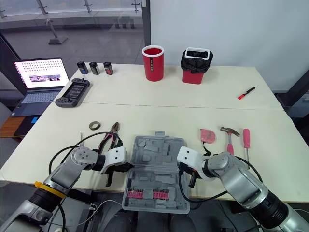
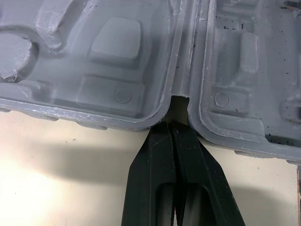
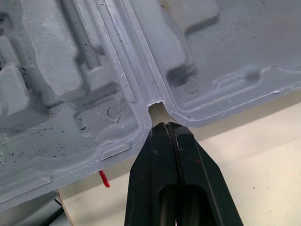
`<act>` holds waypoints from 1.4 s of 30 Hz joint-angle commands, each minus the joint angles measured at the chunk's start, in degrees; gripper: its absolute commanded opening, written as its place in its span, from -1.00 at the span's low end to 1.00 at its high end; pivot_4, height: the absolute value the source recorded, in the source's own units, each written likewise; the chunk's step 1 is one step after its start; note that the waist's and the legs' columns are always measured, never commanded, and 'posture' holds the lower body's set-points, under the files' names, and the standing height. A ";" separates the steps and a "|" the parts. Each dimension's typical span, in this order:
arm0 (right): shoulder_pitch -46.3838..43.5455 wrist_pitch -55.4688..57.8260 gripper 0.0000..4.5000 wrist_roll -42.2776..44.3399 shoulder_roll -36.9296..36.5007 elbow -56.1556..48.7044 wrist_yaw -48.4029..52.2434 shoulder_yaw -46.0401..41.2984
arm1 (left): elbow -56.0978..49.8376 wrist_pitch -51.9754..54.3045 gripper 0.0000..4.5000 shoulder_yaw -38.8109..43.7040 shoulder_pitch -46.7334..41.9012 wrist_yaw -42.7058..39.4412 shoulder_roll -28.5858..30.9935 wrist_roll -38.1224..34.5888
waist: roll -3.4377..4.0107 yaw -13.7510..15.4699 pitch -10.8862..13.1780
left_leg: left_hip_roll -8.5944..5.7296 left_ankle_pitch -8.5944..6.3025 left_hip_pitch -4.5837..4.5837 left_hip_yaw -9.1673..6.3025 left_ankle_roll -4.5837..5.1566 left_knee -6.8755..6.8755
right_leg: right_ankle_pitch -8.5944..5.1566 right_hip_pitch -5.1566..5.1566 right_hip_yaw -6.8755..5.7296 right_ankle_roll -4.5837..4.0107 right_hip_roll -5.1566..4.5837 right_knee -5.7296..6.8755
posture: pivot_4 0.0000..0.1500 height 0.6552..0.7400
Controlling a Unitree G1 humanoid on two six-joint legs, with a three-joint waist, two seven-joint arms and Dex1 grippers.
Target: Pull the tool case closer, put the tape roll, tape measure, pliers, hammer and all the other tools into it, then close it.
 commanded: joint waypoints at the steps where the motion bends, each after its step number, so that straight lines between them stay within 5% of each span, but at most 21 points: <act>1: -0.04 -0.35 -1.00 1.05 0.66 -2.13 -0.17 0.22 | 0.48 -0.24 -0.97 -0.45 0.85 -0.09 0.74 -0.50 | -0.01 -0.12 0.01 | 0.00 0.00 0.00 0.00 0.00 0.00 | 0.00 0.00 0.00 0.00 0.00 0.00 | 1.00 0.97; 21: -3.81 0.25 -1.00 1.00 5.63 -0.79 -1.30 4.53 | -0.22 0.64 -0.97 1.22 2.62 0.92 3.88 -1.82 | -0.04 -1.87 0.02 | 0.17 0.00 0.06 0.01 0.00 -0.06 | 0.04 -0.06 -0.01 -0.07 0.18 0.00 | 1.00 0.97; 42: -2.27 -0.85 -1.00 0.67 2.63 0.84 -1.43 2.52 | 1.08 0.32 -0.97 3.42 4.43 3.19 6.48 -3.03 | -0.05 -1.77 0.03 | 0.19 0.00 0.06 0.01 0.00 -0.11 | 0.03 -0.08 0.00 -0.09 0.18 0.00 | 1.00 0.97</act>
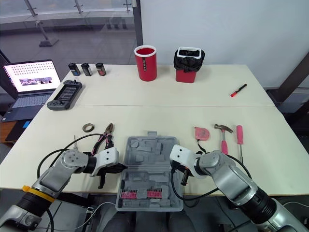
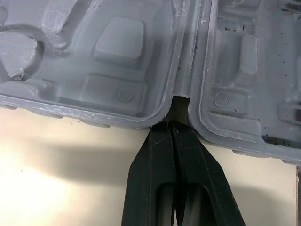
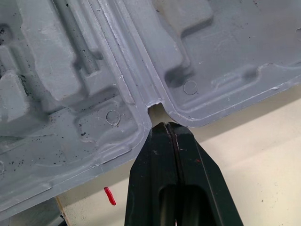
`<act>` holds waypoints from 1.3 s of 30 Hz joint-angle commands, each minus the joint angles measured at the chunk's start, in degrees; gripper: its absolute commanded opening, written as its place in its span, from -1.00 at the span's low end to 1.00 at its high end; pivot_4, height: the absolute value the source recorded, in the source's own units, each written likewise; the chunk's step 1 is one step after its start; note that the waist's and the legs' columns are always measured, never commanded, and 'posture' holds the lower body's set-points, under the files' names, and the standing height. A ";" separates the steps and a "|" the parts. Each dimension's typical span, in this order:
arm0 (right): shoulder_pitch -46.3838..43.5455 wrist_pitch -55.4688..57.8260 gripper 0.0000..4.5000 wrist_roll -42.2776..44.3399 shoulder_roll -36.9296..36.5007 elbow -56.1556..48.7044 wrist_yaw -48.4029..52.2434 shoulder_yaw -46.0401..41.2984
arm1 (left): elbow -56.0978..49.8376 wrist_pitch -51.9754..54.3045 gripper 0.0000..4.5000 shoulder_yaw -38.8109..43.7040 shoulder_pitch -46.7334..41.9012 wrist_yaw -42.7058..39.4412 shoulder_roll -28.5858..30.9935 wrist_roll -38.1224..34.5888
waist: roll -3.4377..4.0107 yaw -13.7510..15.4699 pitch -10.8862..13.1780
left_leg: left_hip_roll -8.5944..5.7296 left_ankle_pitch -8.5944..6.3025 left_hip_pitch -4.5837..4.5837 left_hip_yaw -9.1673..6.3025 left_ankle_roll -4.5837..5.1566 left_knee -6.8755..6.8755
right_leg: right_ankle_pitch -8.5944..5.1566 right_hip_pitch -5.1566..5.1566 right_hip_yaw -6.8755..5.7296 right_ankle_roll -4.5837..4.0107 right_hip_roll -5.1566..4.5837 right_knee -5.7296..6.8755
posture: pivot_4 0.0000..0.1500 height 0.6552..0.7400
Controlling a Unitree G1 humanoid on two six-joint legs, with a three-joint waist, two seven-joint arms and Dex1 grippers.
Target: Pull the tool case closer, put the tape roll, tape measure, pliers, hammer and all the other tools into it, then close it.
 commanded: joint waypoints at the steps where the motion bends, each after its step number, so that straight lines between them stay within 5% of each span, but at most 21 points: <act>1: 0.94 -1.33 -1.00 0.73 -1.45 -0.50 0.59 -1.02 | 2.02 0.31 -0.97 1.05 1.03 0.84 1.99 0.87 | 0.00 0.08 0.00 | 0.00 0.00 0.00 0.00 0.00 0.00 | 0.00 0.00 0.00 0.00 -0.01 0.00 | 1.00 0.97; 8: 4.55 -7.87 -1.00 3.55 -6.34 1.56 1.56 -12.19 | 2.62 0.21 -0.97 7.08 2.37 1.34 5.91 -2.38 | -0.01 -0.01 0.07 | 0.00 0.00 -0.03 0.03 0.00 0.00 | -0.07 -0.07 0.00 -0.13 -0.03 0.00 | 1.00 0.97; 16: 19.18 -16.79 -1.00 13.29 -7.82 0.69 5.00 -42.27 | -1.15 6.39 -0.97 28.70 9.37 0.86 12.31 -16.84 | -0.10 0.54 0.31 | -0.03 0.00 -0.53 0.01 0.00 -0.07 | 0.08 -0.41 0.00 -0.17 -0.13 -0.03 | 1.00 0.97; 22: 33.02 -21.12 -1.00 18.88 -5.65 2.21 10.27 -64.07 | 16.04 4.91 -0.97 43.68 15.68 2.32 19.06 -17.68 | -0.07 0.00 0.35 | -0.08 -0.03 -0.65 -0.06 0.05 -0.08 | 0.06 -0.50 -0.12 -0.18 -0.10 -0.06 | 1.00 0.97; 23: 34.70 -21.59 -0.76 19.74 -4.94 3.03 10.72 -66.44 | 18.80 3.94 -1.00 45.25 16.35 2.96 19.13 -17.85 | -0.07 -0.11 0.35 | -0.06 -0.04 -0.55 0.03 0.06 -0.11 | 0.03 -0.47 -0.11 -0.19 -0.10 -0.06 | 1.00 0.97; 26: 38.99 -23.78 -0.19 20.59 -3.51 5.65 11.80 -70.99 | 25.94 0.59 -0.61 48.54 17.58 5.33 19.02 -17.59 | -0.12 0.09 0.36 | 0.01 -0.04 -0.43 0.13 0.06 -0.05 | -0.24 -0.37 -0.07 -0.35 -0.17 -0.07 | 1.00 0.97; 31: 44.04 -28.33 0.96 20.10 -2.81 9.82 12.43 -73.95 | 36.94 -4.95 0.55 50.77 19.27 6.61 18.86 -17.65 | -0.17 0.20 0.35 | 0.16 -0.05 -0.42 0.28 0.04 0.00 | -0.24 -0.34 0.04 -0.37 -0.33 -0.12 | 1.00 0.97; 33: 44.18 -28.39 1.00 21.46 -2.55 9.58 12.10 -74.10 | 37.86 -6.49 0.98 50.22 20.18 6.39 18.42 -17.36 | -0.17 0.21 0.35 | 0.19 -0.05 -0.43 0.33 0.04 -0.05 | -0.23 -0.35 0.09 -0.39 -0.35 -0.17 | 1.00 0.97; 39: 45.10 -29.27 1.00 21.42 -2.92 9.58 11.40 -73.25 | 37.07 -7.01 0.98 49.78 20.45 6.32 17.39 -18.09 | -0.19 0.25 0.32 | 0.23 -0.05 -0.42 0.39 0.04 -0.08 | -0.10 -0.37 0.14 -0.61 -0.30 -0.18 | 1.00 0.97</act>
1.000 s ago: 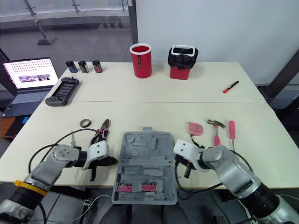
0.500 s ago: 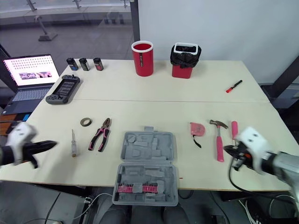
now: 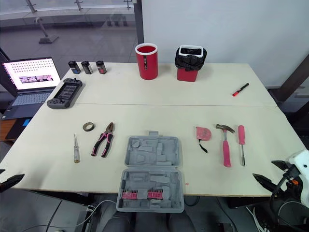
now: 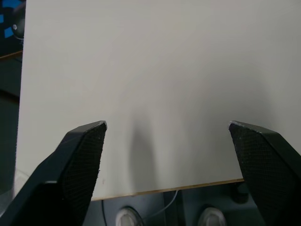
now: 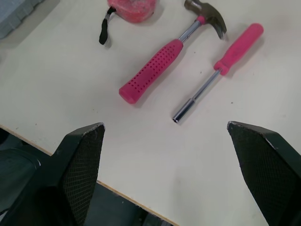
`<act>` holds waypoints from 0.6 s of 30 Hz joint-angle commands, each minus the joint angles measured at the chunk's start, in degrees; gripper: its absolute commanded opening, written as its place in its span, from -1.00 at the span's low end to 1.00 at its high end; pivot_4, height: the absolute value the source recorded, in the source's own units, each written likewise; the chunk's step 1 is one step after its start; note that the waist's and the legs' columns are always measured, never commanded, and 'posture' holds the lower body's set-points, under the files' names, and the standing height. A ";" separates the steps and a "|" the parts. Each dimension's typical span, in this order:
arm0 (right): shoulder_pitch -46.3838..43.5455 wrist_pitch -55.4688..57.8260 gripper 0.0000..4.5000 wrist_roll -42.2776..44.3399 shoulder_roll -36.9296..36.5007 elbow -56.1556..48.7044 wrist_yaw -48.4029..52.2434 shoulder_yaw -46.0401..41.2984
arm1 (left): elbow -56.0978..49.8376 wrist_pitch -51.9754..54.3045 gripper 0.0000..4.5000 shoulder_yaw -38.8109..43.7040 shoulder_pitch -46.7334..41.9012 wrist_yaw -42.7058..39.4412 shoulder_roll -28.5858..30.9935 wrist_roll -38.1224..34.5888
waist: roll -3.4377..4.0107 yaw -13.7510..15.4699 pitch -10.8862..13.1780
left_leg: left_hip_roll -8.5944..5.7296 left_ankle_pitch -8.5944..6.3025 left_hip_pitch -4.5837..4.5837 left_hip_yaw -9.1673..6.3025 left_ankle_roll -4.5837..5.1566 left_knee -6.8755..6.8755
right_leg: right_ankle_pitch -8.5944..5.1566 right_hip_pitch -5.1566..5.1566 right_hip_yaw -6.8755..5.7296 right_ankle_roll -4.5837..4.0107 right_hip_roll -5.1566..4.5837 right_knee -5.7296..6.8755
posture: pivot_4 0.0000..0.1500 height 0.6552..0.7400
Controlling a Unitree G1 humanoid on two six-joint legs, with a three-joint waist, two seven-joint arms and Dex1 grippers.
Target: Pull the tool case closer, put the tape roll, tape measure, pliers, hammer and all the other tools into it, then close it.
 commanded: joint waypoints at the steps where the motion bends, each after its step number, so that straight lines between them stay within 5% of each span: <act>1: 0.18 -0.74 1.00 0.78 -0.42 -0.77 -0.64 -1.30 | -1.26 -0.72 0.98 0.44 0.13 -0.02 0.17 -0.80 | 0.01 0.00 0.00 | 0.00 0.00 0.00 0.02 0.00 0.00 | 0.00 0.00 0.00 0.00 0.00 0.00 | 1.00 0.97; 7: -1.73 2.64 1.00 3.24 0.09 -5.96 -3.27 0.12 | -3.27 0.09 0.98 -1.93 -2.59 0.35 -0.97 -0.20 | 0.01 0.00 0.00 | -0.04 0.00 0.02 0.06 0.00 -0.01 | 0.01 0.00 0.02 0.01 0.07 0.00 | 1.00 0.97; 10: -9.91 9.84 1.00 10.48 0.64 -15.90 -8.73 6.07 | -5.43 7.16 0.98 -5.23 -10.74 0.17 -2.83 -2.28 | 0.04 -0.01 0.02 | -0.01 0.01 0.20 0.12 0.01 0.00 | 0.01 0.14 0.02 0.04 0.12 0.00 | 1.00 0.97; 15: -23.95 17.49 1.00 16.31 1.71 -23.91 -15.25 21.60 | 1.44 -3.59 0.98 -9.22 -25.37 5.68 -5.97 2.34 | -0.25 0.03 -0.09 | 0.54 0.08 0.38 0.46 0.02 0.12 | 0.07 0.41 -0.17 0.01 0.34 0.00 | 1.00 0.97; 18: -35.99 18.51 1.00 13.79 4.32 -23.09 -16.42 37.43 | 14.03 -8.43 0.98 -19.46 -40.06 -3.20 -5.37 9.71 | -0.20 -0.06 -0.06 | 0.43 0.06 0.25 0.53 0.03 0.02 | 0.28 0.31 -0.24 0.11 0.38 -0.02 | 1.00 0.97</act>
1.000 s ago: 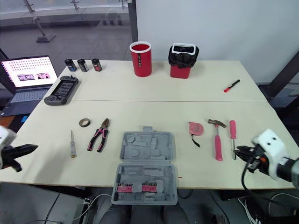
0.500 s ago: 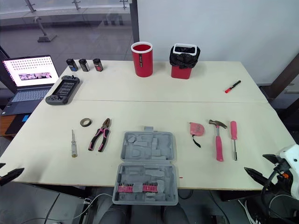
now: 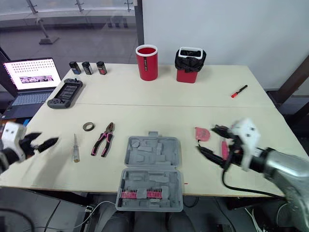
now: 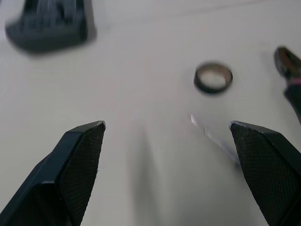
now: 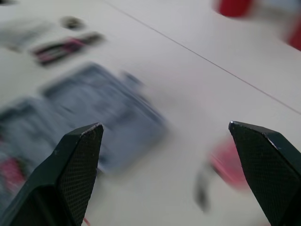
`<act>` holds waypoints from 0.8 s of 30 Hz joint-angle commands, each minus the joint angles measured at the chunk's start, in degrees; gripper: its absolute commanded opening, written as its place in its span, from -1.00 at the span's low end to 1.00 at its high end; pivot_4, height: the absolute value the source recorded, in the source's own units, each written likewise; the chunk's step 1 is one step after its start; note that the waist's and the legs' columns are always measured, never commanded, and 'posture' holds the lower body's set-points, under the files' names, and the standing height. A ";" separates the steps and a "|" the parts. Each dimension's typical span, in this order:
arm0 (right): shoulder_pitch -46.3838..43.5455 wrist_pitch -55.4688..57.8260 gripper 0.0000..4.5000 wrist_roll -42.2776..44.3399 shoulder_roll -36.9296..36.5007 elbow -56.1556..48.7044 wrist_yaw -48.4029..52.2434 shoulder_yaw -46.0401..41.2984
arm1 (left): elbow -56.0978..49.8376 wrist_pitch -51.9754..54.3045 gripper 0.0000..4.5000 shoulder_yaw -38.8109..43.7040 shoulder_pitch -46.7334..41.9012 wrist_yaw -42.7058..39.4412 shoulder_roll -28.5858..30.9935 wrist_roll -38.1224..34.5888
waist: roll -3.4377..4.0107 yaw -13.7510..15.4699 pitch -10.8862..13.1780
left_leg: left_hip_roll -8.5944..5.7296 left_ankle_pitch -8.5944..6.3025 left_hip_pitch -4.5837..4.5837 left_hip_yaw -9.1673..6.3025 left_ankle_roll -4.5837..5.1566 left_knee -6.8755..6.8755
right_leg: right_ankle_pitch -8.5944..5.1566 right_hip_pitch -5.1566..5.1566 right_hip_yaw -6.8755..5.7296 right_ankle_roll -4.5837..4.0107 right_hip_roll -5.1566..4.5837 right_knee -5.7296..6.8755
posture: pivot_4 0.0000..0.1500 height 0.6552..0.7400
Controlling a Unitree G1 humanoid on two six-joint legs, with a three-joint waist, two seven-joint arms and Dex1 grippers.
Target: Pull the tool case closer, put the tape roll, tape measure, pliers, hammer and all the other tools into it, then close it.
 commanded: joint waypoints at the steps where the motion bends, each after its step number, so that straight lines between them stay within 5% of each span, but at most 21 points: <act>1: -9.63 0.92 1.00 -2.01 2.17 -0.02 -1.62 13.69 | 11.01 -6.31 0.98 -8.22 -12.16 -7.66 1.30 6.87 | 0.07 -0.01 0.03 | -0.04 0.01 -0.20 -0.02 0.01 0.03 | 0.07 -0.18 -0.06 0.11 0.02 0.01 | 1.00 0.97; 10: -20.69 -2.33 1.00 -10.16 3.01 6.94 -0.97 26.66 | 25.61 -8.49 0.98 -22.29 -29.00 -17.13 -1.67 19.53 | 0.06 -0.16 0.03 | -0.10 -0.07 -0.87 -0.11 0.17 0.10 | 0.08 -0.77 -0.24 0.25 -0.02 0.06 | 1.00 0.97; 24: -18.47 0.00 1.00 -11.17 4.83 3.83 -5.67 26.21 | 29.57 -7.76 0.98 -24.73 -32.04 -3.20 -8.15 25.61 | 0.05 -0.08 0.03 | -0.09 -0.05 -0.85 -0.20 0.17 0.63 | 0.09 -0.65 -0.30 0.26 0.00 0.50 | 1.00 0.97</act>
